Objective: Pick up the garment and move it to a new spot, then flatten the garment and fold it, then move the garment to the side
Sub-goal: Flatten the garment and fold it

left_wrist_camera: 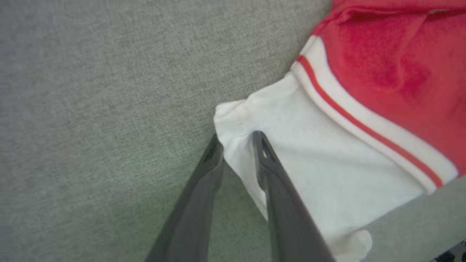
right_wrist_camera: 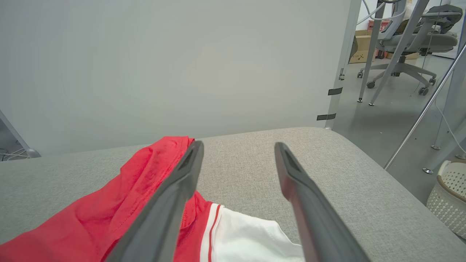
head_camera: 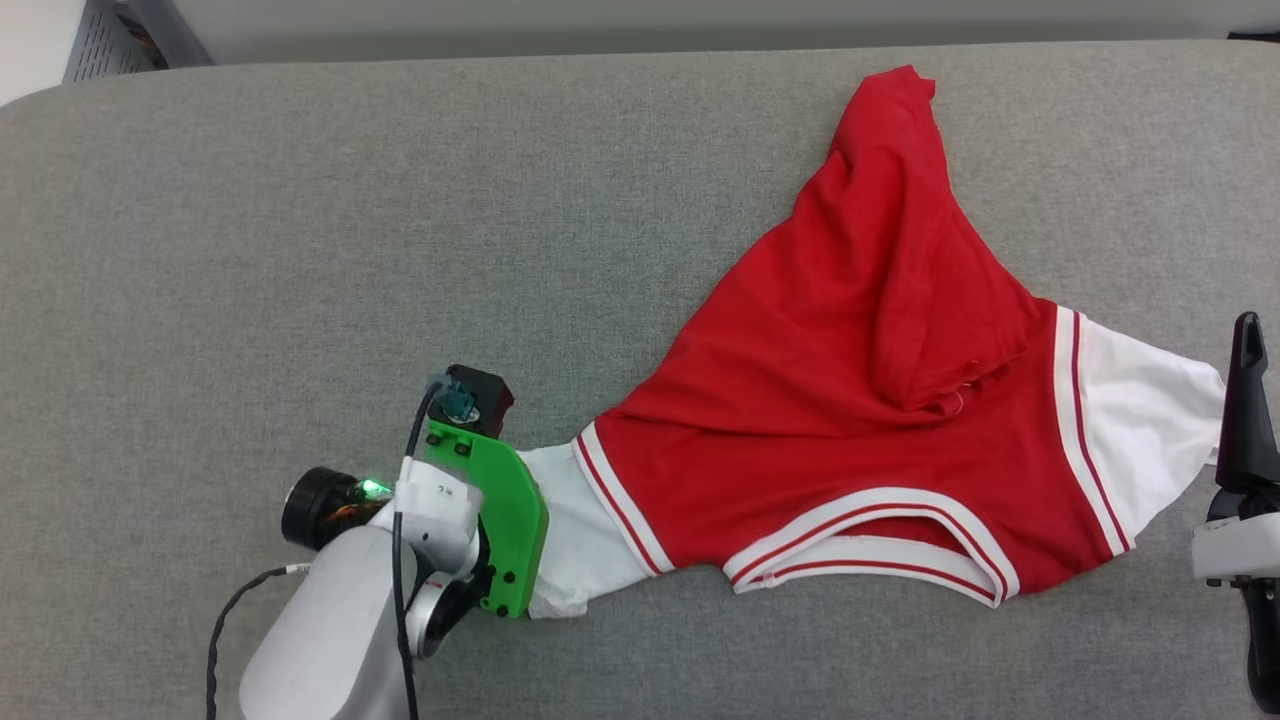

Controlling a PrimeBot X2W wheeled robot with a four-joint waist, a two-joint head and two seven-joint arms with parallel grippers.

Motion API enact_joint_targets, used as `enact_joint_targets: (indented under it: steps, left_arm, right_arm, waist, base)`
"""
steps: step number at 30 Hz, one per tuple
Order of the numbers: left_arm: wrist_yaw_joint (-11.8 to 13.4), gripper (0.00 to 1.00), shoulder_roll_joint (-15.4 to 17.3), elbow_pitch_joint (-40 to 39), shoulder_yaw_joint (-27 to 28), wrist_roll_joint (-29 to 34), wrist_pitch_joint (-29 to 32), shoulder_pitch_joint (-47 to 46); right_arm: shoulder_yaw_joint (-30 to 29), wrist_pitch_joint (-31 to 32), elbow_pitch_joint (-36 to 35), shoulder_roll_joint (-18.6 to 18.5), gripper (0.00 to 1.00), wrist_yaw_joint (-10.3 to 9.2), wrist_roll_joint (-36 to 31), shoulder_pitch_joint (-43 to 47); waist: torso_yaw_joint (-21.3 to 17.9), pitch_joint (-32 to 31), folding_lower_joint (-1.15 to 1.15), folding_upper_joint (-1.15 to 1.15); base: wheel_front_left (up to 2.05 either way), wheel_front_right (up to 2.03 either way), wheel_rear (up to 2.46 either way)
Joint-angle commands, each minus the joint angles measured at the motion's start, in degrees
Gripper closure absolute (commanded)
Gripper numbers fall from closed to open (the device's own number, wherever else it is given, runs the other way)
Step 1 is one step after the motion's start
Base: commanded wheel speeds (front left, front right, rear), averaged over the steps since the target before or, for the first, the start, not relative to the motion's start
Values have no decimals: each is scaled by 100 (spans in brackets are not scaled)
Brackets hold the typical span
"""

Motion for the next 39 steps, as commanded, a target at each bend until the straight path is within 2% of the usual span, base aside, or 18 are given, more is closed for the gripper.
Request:
enact_joint_targets:
  steps: [1,6,12,21,22,23,24,26,30,34,39]
  left_arm:
    - [-55,100,84,107,-68,92,-72,-13]
    - [-48,100,282,-46,-32,377,-676,-277]
    - [-220,100,516,-108,-46,384,-752,-588]
    - [-474,100,896,673,-224,42,-939,-1068]
    - [-487,93,948,791,-311,26,-1008,-1122]
    - [-494,38,989,880,-377,4,-1069,-1162]
    - [-499,0,1038,989,-430,-15,-1179,-1220]
    - [-505,0,1175,1283,-522,42,-1480,-1372]
    - [-448,0,1226,1548,-436,73,-1955,-1539]
    - [-246,0,1274,1607,-309,170,-2493,-1667]
    - [16,0,1101,1239,-1,34,-3591,-1573]
  right_arm:
    - [5,-49,-7,5,0,-5,-65,-78]
    - [-4,-113,68,23,0,-5,-84,-77]
    - [97,-174,153,71,0,-5,-93,-121]
    - [196,-257,253,99,0,-5,-129,-237]
    - [202,-256,274,102,0,-5,-136,-248]
    - [205,-255,291,105,0,-5,-142,-257]
    - [210,-255,311,107,0,-5,-151,-268]
    - [236,-253,365,111,0,-5,-171,-291]
    - [208,-233,416,108,0,-5,-197,-285]
    - [188,-204,424,77,0,-5,-199,-270]
    - [180,-204,424,59,0,-5,-178,-199]
  waist:
    - [10,-1,0,0]
    - [72,-105,0,0]
    - [49,-167,0,0]
    - [-88,56,0,0]
    - [-95,74,0,0]
    - [-96,86,0,0]
    - [-94,99,0,0]
    - [-68,94,0,0]
    - [43,-4,0,0]
    - [183,-158,0,0]
    - [336,-423,0,0]
  base:
    - [0,0,0]
    - [0,0,0]
    - [0,0,0]
    - [0,0,0]
    - [0,0,0]
    - [0,0,0]
    - [0,0,0]
    - [0,0,0]
    - [0,0,0]
    - [0,0,0]
    - [0,0,0]
